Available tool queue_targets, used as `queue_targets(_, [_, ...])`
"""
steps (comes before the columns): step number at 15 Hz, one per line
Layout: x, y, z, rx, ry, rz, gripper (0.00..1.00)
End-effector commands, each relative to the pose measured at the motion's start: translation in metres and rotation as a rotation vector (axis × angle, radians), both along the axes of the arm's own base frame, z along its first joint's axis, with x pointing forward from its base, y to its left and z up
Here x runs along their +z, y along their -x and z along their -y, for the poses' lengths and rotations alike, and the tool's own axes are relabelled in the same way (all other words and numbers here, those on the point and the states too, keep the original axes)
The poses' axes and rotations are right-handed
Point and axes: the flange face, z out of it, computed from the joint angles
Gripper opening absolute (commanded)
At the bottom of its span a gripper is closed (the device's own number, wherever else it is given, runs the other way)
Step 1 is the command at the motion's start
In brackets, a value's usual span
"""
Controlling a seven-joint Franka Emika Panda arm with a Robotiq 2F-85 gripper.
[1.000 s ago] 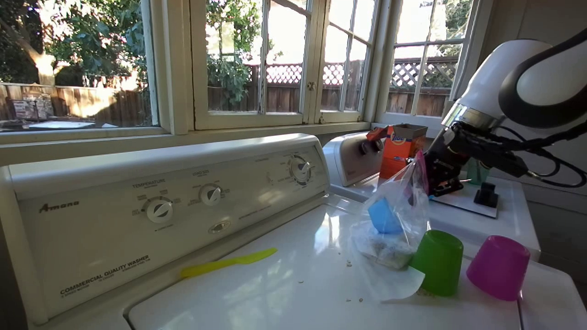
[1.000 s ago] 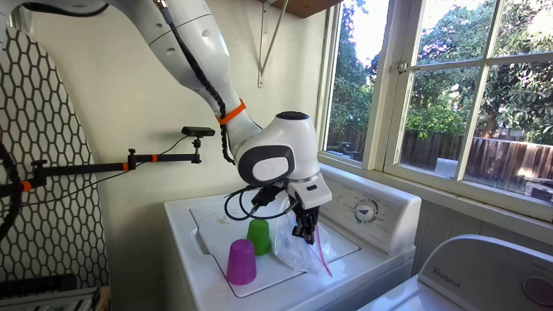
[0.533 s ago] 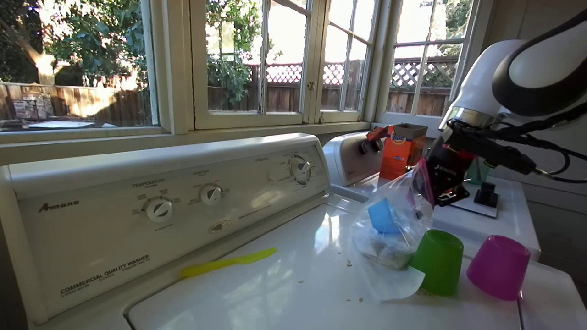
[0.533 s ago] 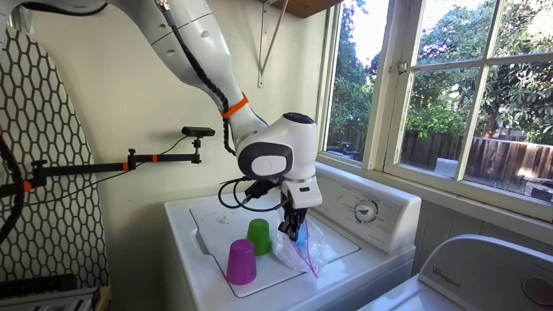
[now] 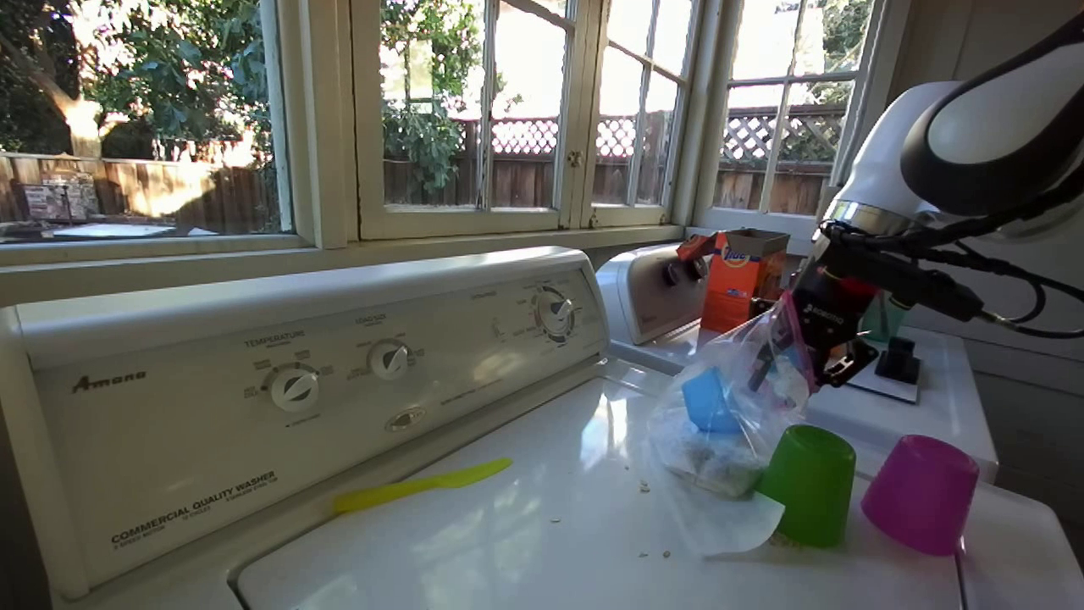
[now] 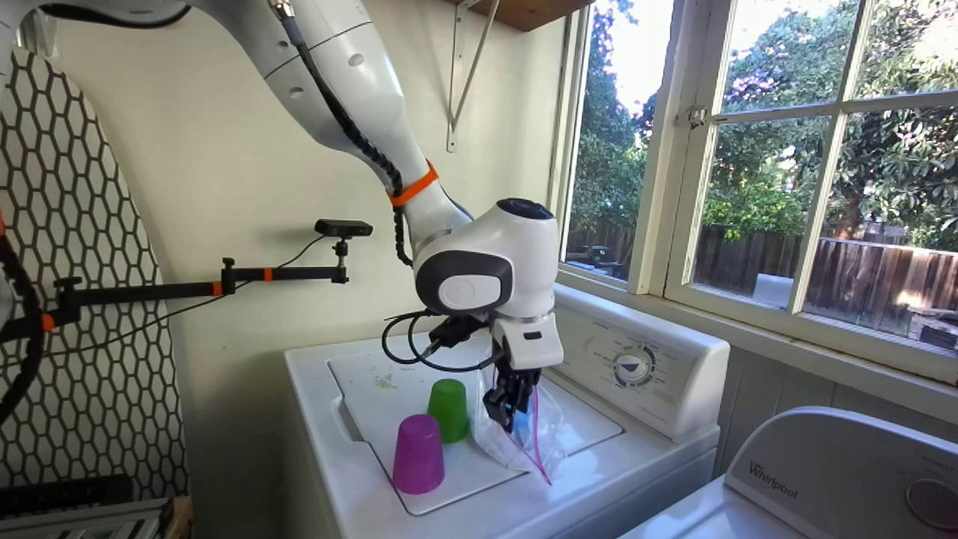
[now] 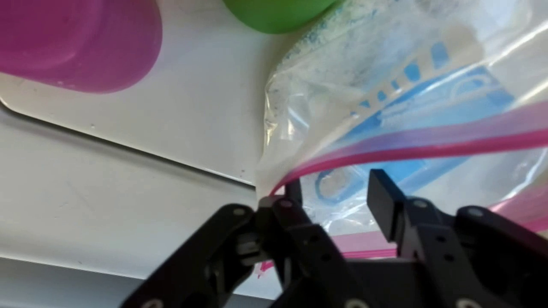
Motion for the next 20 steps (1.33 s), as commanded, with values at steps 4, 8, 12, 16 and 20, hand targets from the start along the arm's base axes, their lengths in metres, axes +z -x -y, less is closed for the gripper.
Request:
queue_targets(4, [-0.021,0.000,-0.003,-0.043,-0.019,-0.041,0.99])
queue_targets(8, [-0.032,0.001,0.000,-0.085,-0.032,-0.065,1.00])
queue_targets(12, [-0.037,-0.001,0.000,-0.135,-0.074,-0.088,1.00])
queue_targets(16, [-0.034,-0.005,0.004,-0.219,-0.124,-0.064,1.00])
queue_targets(20, [-0.037,-0.009,0.006,-0.259,-0.146,-0.062,1.00])
